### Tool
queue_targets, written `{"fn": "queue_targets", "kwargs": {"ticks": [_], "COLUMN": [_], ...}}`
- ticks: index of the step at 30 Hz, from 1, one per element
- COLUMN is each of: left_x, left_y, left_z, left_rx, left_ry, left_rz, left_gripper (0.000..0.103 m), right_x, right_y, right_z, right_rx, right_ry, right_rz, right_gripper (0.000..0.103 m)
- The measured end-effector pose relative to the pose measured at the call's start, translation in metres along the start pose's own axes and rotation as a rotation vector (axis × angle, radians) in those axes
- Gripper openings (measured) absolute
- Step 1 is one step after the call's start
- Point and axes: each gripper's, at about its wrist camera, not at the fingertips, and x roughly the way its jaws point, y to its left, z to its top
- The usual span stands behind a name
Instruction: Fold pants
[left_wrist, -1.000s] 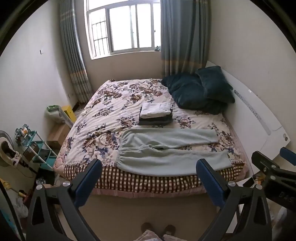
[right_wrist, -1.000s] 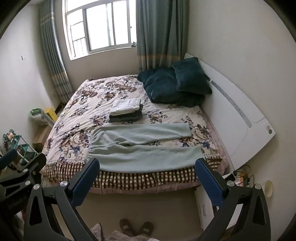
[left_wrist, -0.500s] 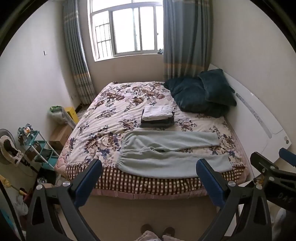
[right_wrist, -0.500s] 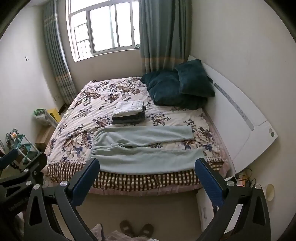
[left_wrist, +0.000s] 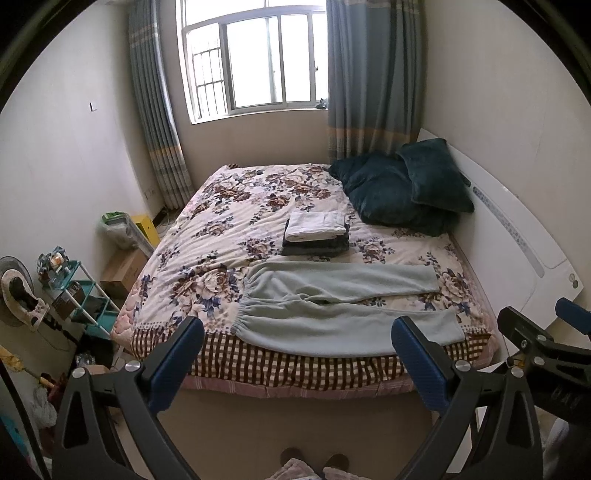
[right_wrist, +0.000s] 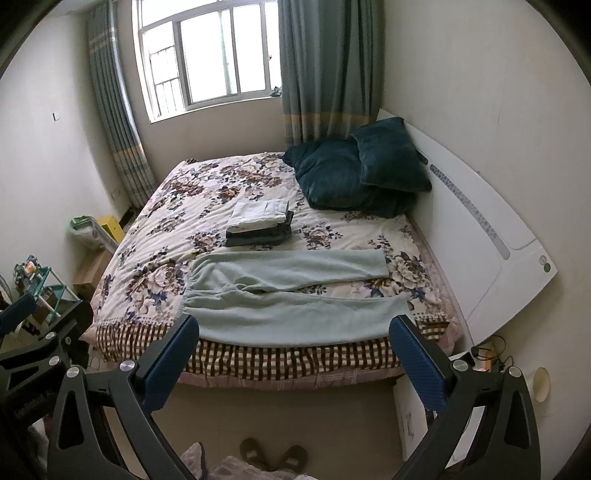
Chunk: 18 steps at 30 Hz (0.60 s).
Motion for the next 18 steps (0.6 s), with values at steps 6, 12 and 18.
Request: {"fn": "queue_targets", "kwargs": {"ticks": [6,12,18], "left_x": [-0.0001,0.0022,0.0025], "left_y": [0.0021,0.0066,0.0051], "left_z": [0.0026,0.0036,-0.0031], "left_rx": [-0.003,-0.019,-0.03], "left_ry": [-0.002,-0.005,-0.009], "left_rz": [0.007,0.018,0.027], "left_gripper": [0.103,0.103,0.103], "right_x": [0.0036,0.005,0.0059], "right_y": [0.0003,0.0027,0.0012], "right_z": [0.0008,0.0016,0.0009], "right_rx": [-0.008,-0.018,-0.019], "right_ry": [0.003,-0.002,-0.001], "right_rz": [0.009,0.015,0.017], "right_gripper": [0.103,0.103,0.103]}}
